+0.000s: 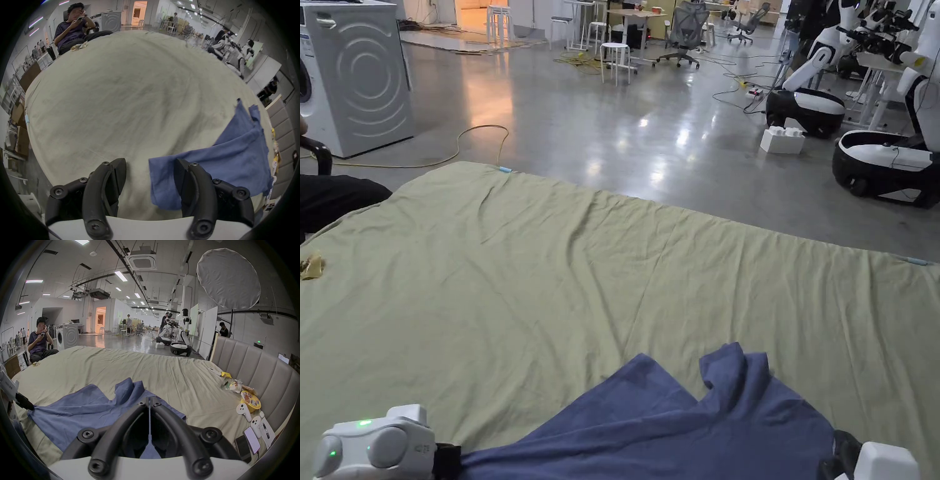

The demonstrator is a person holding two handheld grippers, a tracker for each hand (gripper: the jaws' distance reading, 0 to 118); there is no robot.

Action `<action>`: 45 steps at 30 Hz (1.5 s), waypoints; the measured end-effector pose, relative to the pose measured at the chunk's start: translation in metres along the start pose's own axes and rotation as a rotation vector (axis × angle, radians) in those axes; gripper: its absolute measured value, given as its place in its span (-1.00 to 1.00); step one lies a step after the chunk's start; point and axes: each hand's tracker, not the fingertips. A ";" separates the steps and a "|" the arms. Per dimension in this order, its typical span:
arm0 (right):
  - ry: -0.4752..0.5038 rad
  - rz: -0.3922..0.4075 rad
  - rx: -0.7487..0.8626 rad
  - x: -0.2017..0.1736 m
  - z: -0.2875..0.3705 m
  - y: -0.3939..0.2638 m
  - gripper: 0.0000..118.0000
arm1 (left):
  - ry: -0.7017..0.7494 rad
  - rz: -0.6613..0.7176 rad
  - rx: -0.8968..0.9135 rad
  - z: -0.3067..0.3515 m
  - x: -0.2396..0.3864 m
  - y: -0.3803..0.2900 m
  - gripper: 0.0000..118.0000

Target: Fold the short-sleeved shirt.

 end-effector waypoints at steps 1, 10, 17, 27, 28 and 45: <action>0.001 0.000 -0.002 0.000 0.000 0.000 -0.96 | -0.010 -0.009 0.004 -0.002 0.002 -0.001 0.06; 0.007 -0.004 -0.022 -0.002 -0.004 -0.005 -0.96 | 0.070 -0.200 0.065 0.025 0.044 -0.022 -0.30; 0.014 -0.013 -0.034 -0.002 -0.006 -0.009 -0.96 | -0.001 -0.166 0.081 0.019 0.031 -0.014 -0.91; 0.007 -0.024 -0.048 0.016 -0.033 -0.004 -0.96 | -0.152 -0.079 0.210 0.046 0.007 -0.001 -0.92; 0.009 -0.031 -0.052 0.020 -0.040 0.000 -0.96 | -0.163 -0.077 0.227 0.048 0.005 0.002 -0.92; 0.170 0.120 -0.532 0.048 -0.263 0.016 0.35 | -0.175 -0.088 0.292 0.063 0.022 0.001 -0.92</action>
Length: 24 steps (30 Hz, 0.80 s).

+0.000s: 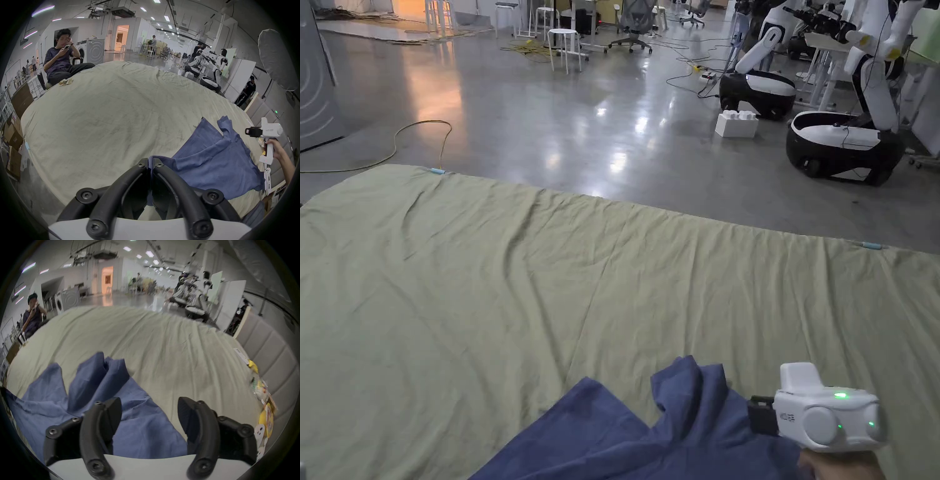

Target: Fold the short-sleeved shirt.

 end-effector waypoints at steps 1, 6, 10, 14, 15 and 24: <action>0.002 0.008 -0.032 0.004 -0.026 -0.003 0.36 | 0.004 0.003 0.001 -0.002 0.000 -0.001 -0.92; 0.056 0.042 -0.111 -0.005 -0.065 -0.004 0.33 | 0.023 -0.012 -0.016 -0.006 0.007 -0.002 -0.92; 0.065 0.008 -0.121 -0.002 -0.076 -0.005 -0.02 | 0.033 -0.014 -0.025 -0.004 0.015 -0.002 -0.92; 0.090 -0.008 -0.085 0.004 -0.068 -0.005 -0.92 | 0.034 -0.005 -0.013 -0.003 0.019 -0.002 -0.92; 0.071 0.001 -0.076 0.004 -0.062 -0.006 -0.92 | 0.034 -0.004 -0.009 -0.003 0.020 -0.002 -0.92; -0.035 -0.099 0.245 0.019 0.046 -0.005 -0.93 | -0.011 -0.019 0.107 0.029 0.032 0.026 -0.92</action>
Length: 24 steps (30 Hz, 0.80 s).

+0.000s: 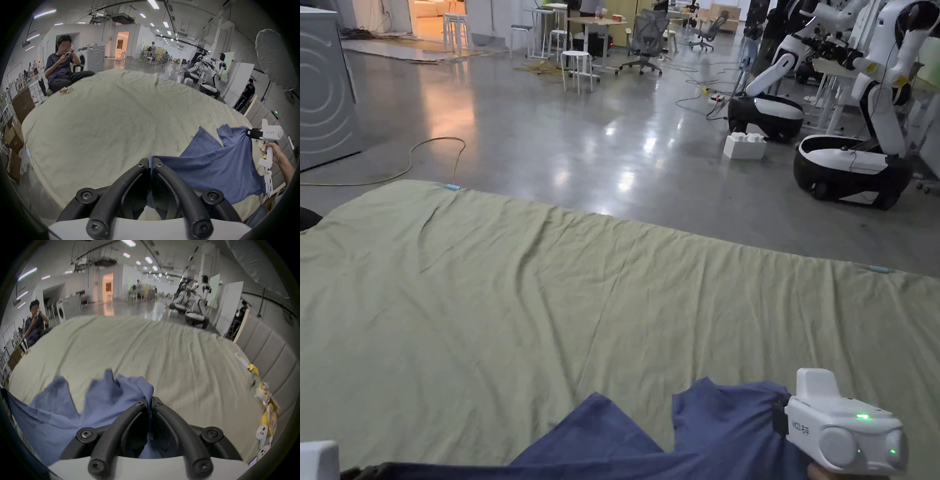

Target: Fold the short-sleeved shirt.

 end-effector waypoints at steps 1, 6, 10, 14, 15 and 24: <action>-0.009 -0.003 0.035 -0.007 0.020 0.008 -0.93 | -0.007 -0.005 0.019 0.004 0.003 0.007 -0.92; -0.062 -0.034 0.184 0.014 0.094 0.043 -0.93 | -0.055 -0.020 0.113 0.019 0.012 0.045 -0.92; -0.126 -0.064 0.289 0.035 0.157 0.070 -0.93 | -0.094 -0.046 0.198 0.028 0.032 0.087 -0.92; -0.189 -0.074 0.373 0.062 0.192 0.092 -0.93 | -0.138 -0.051 0.258 0.036 0.053 0.133 -0.92; -0.197 -0.083 0.394 0.068 0.203 0.098 -0.93 | -0.146 -0.056 0.278 0.038 0.061 0.146 -0.92; -0.301 -0.105 0.521 0.115 0.254 0.155 -0.93 | -0.181 -0.166 0.383 0.054 0.120 0.248 -0.92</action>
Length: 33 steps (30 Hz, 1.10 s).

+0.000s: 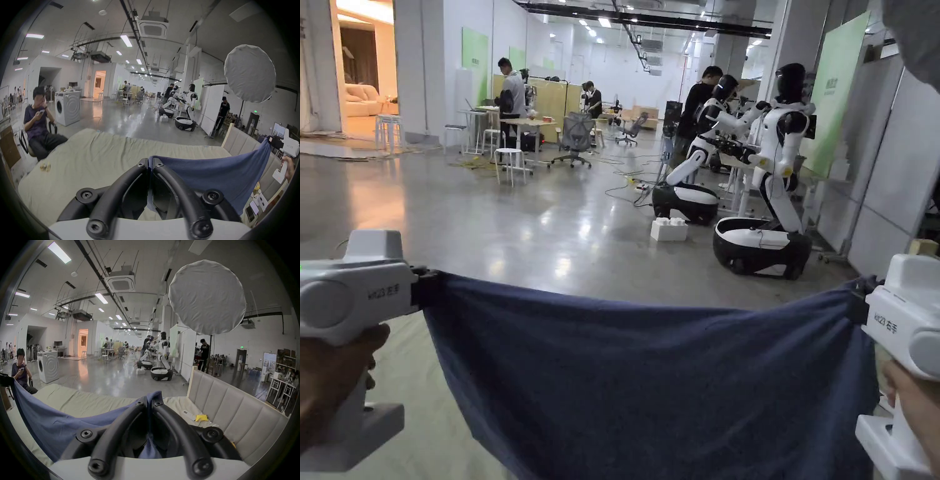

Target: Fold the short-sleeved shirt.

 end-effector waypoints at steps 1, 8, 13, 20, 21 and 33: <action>-0.008 0.001 0.016 -0.004 0.008 0.009 -0.93 | 0.003 -0.003 0.003 -0.002 0.003 0.009 -0.92; -0.041 -0.012 0.080 -0.001 -0.005 0.055 -0.93 | 0.006 -0.033 0.049 -0.023 0.012 0.064 -0.92; -0.041 0.029 0.129 -0.011 -0.028 0.084 -0.93 | 0.042 -0.067 0.080 -0.041 0.014 0.094 -0.92; -0.051 0.054 0.166 -0.025 -0.059 0.111 -0.93 | 0.076 -0.096 0.110 -0.065 0.012 0.126 -0.92; -0.053 0.059 0.170 -0.027 -0.064 0.113 -0.93 | 0.080 -0.094 0.114 -0.068 0.011 0.129 -0.92; -0.032 0.044 0.096 -0.038 -0.073 0.052 -0.93 | 0.090 -0.095 0.082 -0.086 -0.002 0.083 -0.92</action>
